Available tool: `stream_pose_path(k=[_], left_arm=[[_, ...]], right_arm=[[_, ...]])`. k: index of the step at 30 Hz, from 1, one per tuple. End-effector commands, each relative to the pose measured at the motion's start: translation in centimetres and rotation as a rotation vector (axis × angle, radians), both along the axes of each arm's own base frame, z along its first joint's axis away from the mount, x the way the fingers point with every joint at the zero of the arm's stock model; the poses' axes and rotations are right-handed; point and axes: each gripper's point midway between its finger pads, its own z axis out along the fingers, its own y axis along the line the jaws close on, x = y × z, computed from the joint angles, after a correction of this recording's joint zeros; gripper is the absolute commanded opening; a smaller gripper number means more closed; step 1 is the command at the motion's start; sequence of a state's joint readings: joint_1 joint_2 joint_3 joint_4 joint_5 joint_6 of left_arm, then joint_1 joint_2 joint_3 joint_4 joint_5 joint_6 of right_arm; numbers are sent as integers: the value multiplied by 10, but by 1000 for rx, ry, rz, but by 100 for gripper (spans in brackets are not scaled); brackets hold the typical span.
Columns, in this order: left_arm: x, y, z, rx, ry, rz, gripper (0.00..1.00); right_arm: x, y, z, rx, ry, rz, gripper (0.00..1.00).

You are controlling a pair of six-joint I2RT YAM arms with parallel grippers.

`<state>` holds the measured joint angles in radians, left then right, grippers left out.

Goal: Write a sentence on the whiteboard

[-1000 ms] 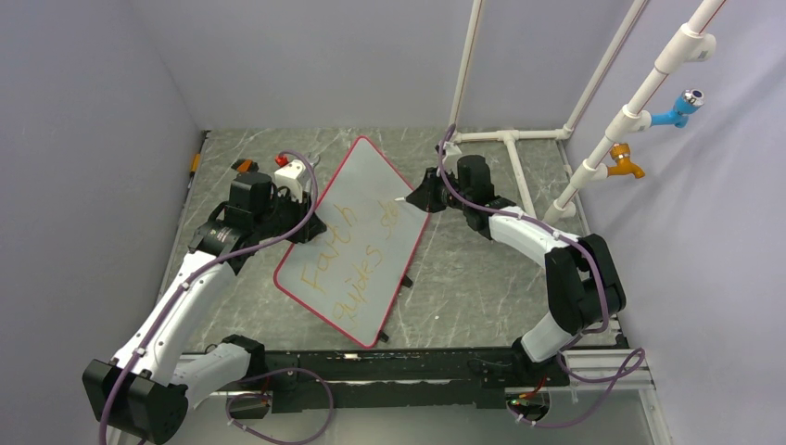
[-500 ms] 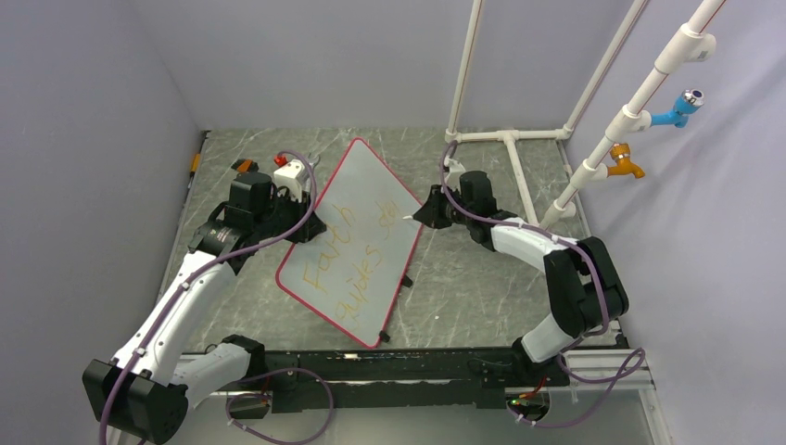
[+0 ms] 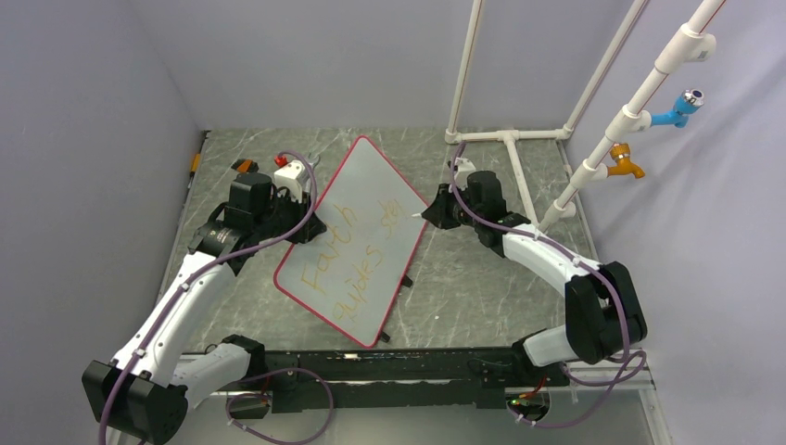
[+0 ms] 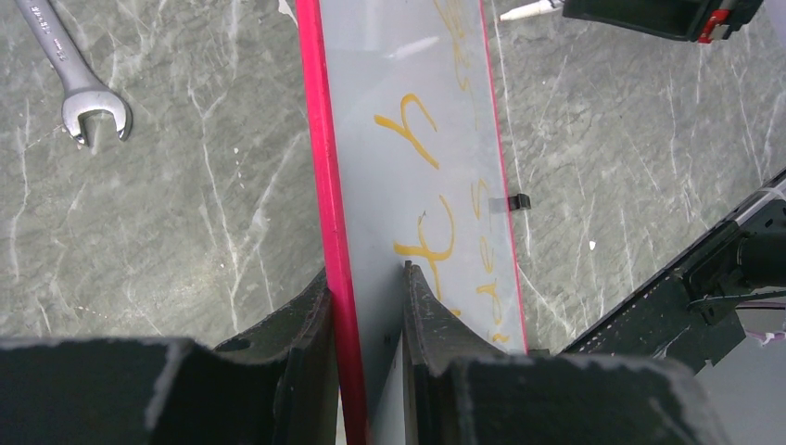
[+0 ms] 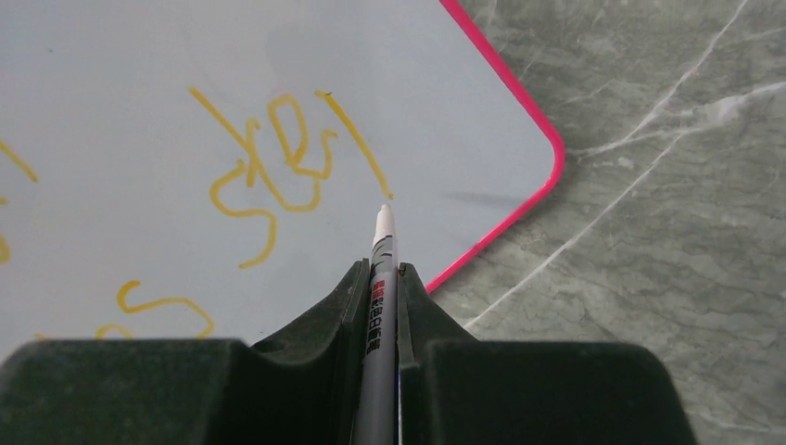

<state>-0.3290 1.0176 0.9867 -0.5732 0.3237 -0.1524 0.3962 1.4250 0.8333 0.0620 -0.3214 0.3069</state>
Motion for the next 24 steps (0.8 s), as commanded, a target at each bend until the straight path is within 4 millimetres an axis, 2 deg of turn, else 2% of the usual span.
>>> stream_pose_path(k=[1, 7, 13, 24], left_arm=[[6, 21, -12, 157, -62, 4, 0], [6, 21, -11, 158, -65, 4, 0], [5, 22, -7, 152, -81, 7, 0], [5, 20, -9, 149, -72, -3, 0]], right_arm=[[10, 1, 39, 10, -96, -6, 0], [26, 18, 57, 68, -119, 36, 0], [42, 34, 62, 112, -109, 62, 0], [50, 47, 51, 147, -73, 99, 0]])
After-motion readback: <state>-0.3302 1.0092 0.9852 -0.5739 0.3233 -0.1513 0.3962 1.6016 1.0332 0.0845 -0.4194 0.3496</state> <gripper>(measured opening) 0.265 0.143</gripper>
